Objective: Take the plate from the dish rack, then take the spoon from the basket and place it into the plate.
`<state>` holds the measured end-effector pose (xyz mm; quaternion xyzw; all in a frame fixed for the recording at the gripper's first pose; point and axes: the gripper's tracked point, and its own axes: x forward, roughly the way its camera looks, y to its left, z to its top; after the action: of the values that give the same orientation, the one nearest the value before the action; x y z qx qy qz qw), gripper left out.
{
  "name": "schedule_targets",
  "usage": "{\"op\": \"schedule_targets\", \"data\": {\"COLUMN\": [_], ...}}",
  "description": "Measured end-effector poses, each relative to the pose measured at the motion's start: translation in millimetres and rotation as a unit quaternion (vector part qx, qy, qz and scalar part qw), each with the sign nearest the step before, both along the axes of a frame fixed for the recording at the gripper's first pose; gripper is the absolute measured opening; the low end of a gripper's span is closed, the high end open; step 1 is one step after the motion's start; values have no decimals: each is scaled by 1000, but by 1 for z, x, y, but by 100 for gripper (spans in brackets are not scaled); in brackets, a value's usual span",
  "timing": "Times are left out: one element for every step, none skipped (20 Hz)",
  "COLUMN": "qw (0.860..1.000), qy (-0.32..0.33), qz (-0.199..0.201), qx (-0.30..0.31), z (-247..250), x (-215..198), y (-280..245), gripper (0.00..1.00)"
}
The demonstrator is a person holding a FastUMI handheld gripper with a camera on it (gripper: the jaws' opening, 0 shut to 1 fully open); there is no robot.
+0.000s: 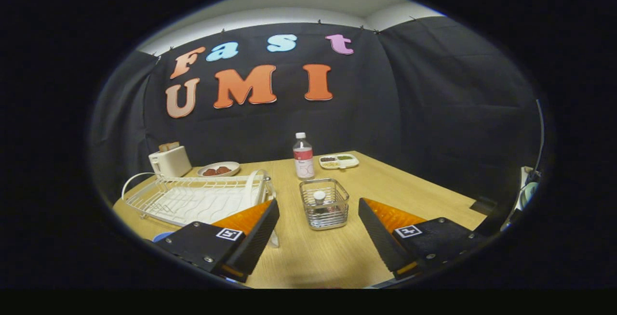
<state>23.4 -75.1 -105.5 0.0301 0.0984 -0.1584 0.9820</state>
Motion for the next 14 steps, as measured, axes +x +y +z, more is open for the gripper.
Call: {"op": "schedule_targets", "data": {"qw": [1000, 1000, 1000, 999, 999, 999, 999, 999, 999, 999, 999, 999, 999, 999], "qy": [-8, -16, -21, -27, -33, -36, -34, -31, -27, -27, -28, -29, -30, -29], "qz": [5, 13, 21, 26, 28, 33, 33, 31, 33, 32, 33, 33, 32, 29], "qx": [-3, -1, 4, 10, 17, 17, 13, 6, -2, -8, -12, -16, -18, -20], "z": [3, 4, 5, 5, 6, 5, 2, -1, -3, -3, -2, -3, -4, -5], "x": [5, 10, 15, 20, 24, 29, 32, 36, 38, 40, 41, 43, 44, 45], "y": [0, 1, 3, 4, 5, 5, 4, 1, 1, 0, 0, -1, -1, -2], "gripper": [99, 99, 98, 98, 93, 89, 82, 79, 73, 70, 63, 57, 47, 43]}}
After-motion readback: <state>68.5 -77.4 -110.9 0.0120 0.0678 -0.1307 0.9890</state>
